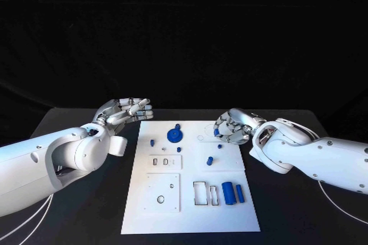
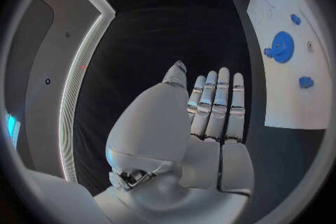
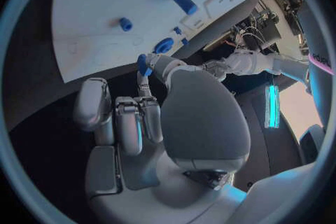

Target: Assemble the parts on the task board

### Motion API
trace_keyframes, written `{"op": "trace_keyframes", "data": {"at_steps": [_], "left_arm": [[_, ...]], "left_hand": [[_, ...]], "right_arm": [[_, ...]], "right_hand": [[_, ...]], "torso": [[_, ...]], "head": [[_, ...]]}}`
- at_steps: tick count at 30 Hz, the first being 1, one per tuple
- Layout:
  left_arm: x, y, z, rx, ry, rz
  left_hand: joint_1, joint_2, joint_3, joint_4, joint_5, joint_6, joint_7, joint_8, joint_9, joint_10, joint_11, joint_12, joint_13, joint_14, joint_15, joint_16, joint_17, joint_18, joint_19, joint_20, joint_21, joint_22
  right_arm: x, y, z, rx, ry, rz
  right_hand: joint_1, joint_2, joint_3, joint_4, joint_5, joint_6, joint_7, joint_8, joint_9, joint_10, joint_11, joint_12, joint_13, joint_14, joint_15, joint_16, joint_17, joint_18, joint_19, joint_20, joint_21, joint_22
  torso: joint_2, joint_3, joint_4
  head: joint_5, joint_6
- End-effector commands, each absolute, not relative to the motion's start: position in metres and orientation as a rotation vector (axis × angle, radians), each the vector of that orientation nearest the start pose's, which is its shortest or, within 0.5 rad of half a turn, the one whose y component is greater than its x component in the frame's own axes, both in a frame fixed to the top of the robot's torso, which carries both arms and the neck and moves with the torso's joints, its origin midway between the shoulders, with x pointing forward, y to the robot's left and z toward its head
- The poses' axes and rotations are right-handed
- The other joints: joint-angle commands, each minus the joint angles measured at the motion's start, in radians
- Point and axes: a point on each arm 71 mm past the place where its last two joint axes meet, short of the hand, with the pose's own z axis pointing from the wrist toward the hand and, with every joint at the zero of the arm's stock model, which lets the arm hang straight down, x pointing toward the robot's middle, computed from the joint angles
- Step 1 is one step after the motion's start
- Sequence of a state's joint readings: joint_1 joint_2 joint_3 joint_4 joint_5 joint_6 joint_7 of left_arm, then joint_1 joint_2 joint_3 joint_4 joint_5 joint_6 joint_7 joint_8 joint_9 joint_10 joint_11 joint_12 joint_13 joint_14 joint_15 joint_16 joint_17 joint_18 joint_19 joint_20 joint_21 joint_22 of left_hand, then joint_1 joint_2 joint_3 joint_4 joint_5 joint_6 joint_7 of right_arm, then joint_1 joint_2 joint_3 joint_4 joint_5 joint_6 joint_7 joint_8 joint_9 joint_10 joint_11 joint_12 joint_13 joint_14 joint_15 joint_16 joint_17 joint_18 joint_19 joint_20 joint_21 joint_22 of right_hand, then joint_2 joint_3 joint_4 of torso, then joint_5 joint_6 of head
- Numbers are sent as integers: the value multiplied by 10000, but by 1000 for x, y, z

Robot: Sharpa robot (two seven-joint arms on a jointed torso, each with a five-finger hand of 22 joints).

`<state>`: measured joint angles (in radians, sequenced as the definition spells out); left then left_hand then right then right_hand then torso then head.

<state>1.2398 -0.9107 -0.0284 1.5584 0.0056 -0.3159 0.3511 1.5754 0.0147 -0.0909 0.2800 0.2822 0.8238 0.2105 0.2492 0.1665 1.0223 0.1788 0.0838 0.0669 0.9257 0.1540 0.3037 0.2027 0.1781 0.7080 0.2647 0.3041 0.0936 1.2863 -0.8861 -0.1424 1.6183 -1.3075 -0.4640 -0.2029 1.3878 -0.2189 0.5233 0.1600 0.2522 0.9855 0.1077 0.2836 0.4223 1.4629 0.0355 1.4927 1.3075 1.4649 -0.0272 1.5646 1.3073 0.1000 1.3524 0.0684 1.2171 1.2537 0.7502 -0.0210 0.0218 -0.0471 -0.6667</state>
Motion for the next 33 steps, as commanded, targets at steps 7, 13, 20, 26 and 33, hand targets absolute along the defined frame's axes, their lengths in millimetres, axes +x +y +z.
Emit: {"op": "trace_keyframes", "data": {"at_steps": [7, 13, 20, 26, 33], "left_arm": [[494, 230, -160, -11171, 14143, -15146], [494, 229, -162, -11237, 14197, -15019], [493, 225, -163, -11259, 14295, -15035], [492, 224, -163, -11274, 14343, -15037], [492, 224, -163, -11246, 14354, -15099]], "left_hand": [[-109, 13, -93, 58, 28, -77, 114, -52, 16, 26, 62, -46, 10, -69, -20, -58, 23, 56, 23, 23, -38, -17], [-124, 12, -102, 64, 32, -76, 114, -51, 17, 29, 63, -47, 11, -68, -21, -58, 26, 56, 25, 23, -38, -19], [-136, 11, -109, 69, 35, -73, 113, -49, 18, 33, 62, -47, 11, -66, -21, -58, 28, 56, 27, 22, -38, -20], [-136, 11, -109, 69, 35, -73, 113, -49, 18, 33, 62, -47, 11, -66, -21, -58, 28, 56, 27, 22, -38, -20], [-146, 13, -117, 69, 43, -68, 109, -46, 20, 39, 60, -48, 12, -64, -21, -59, 32, 57, 31, 22, -38, -23]], "right_arm": [[465, -152, -169, 76, 16310, 6272], [458, -121, -174, -76, 16506, 6624], [447, -93, -185, -311, 16746, 6919], [441, -77, -198, -537, 16988, 7067], [437, -67, -211, -701, 17219, 7123]], "right_hand": [[-206, -9, 61, 22, -3, 92, -28, 77, 98, 258, -83, -22, 1488, 995, -91, -18, 2342, -66, 57, 9, 11, 15], [-256, -18, 61, 29, -24, 101, -32, 81, 107, 265, -89, -20, 1493, 993, -96, -20, 2336, -66, 62, 6, 13, 20], [-317, -29, 59, 42, -42, 100, -37, 80, 115, 265, -92, -24, 1488, 992, -101, -22, 2329, -70, 76, 4, 27, 37], [-375, -69, 47, 40, -63, 97, -43, 78, 124, 268, -98, -25, 1488, 990, -106, -25, 2319, -67, 76, 0, 18, 34], [-387, -75, 45, 41, -62, 97, -44, 77, 126, 269, -99, -25, 1488, 990, -107, -25, 2320, -67, 77, -1, 18, 35]], "torso": [[-224, -63, 8], [-269, -89, 30], [-270, -106, 3], [-258, -96, 20], [-249, -95, 23]], "head": [[264, -225], [318, -335], [398, -374], [505, -443], [521, -487]]}}
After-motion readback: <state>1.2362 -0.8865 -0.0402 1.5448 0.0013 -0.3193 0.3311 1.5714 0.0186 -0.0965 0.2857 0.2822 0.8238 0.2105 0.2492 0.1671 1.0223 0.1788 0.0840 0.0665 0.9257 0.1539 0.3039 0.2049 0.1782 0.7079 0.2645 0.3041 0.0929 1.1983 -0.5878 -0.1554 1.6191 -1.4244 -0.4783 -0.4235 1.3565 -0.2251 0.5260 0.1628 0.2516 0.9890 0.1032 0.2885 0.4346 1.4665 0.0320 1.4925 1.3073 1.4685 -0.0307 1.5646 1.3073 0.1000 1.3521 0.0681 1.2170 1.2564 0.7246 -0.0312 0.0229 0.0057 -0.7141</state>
